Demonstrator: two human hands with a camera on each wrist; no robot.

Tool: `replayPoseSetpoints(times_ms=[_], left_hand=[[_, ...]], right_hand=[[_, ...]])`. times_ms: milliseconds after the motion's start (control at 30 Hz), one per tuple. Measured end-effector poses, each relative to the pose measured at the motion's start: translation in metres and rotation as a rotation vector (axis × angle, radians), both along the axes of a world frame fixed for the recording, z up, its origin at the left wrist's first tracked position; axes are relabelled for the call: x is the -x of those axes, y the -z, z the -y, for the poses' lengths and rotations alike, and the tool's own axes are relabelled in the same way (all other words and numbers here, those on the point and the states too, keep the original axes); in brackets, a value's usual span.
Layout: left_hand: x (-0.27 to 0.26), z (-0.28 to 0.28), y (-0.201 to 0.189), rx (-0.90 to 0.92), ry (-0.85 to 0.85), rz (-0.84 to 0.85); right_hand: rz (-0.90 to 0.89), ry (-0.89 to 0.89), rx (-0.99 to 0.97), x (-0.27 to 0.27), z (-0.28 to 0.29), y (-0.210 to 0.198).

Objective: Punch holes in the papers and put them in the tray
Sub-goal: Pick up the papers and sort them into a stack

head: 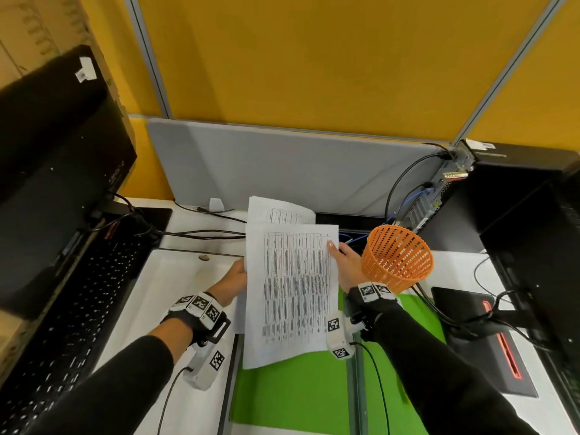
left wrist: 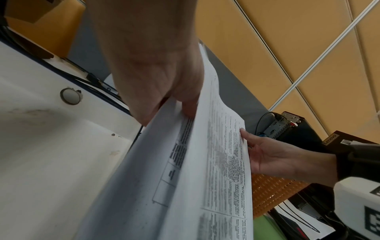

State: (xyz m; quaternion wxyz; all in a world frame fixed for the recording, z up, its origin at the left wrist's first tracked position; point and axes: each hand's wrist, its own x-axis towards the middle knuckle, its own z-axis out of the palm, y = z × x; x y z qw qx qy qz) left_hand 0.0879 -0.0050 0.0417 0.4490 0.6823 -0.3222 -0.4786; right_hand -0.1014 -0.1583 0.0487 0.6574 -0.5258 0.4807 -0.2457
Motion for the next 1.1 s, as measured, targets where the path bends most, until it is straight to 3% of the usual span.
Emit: replayPoseSetpoints(times_ms=[233, 400, 567, 700, 767, 867, 967, 1100], left_hand=[[0.009, -0.004, -0.009, -0.050, 0.120, -0.239], [0.004, -0.005, -0.012, -0.171, 0.127, 0.056], [-0.002, -0.003, -0.012, -0.097, 0.056, -0.033], [-0.001, -0.004, -0.013, 0.039, -0.096, -0.393], [0.000, -0.004, -0.012, 0.003, -0.123, -0.312], [0.005, -0.001, -0.003, 0.097, -0.181, -0.046], [0.017, 0.003, -0.008, 0.250, -0.274, 0.083], [0.029, 0.010, -0.014, 0.389, -0.390, 0.185]], right_hand=[[0.179, -0.043, -0.321, -0.010, -0.008, 0.015], [0.221, -0.111, -0.413, -0.012, -0.018, 0.017], [-0.059, 0.015, -0.162, -0.005, -0.011, 0.027], [-0.125, 0.218, 0.000, 0.004, -0.001, 0.022], [-0.017, 0.278, 0.003, 0.005, 0.001, 0.020], [0.078, 0.147, -0.001, 0.007, -0.002, 0.016], [0.023, 0.009, 0.220, 0.004, -0.005, 0.005], [0.095, 0.103, 0.480, -0.002, -0.017, -0.014]])
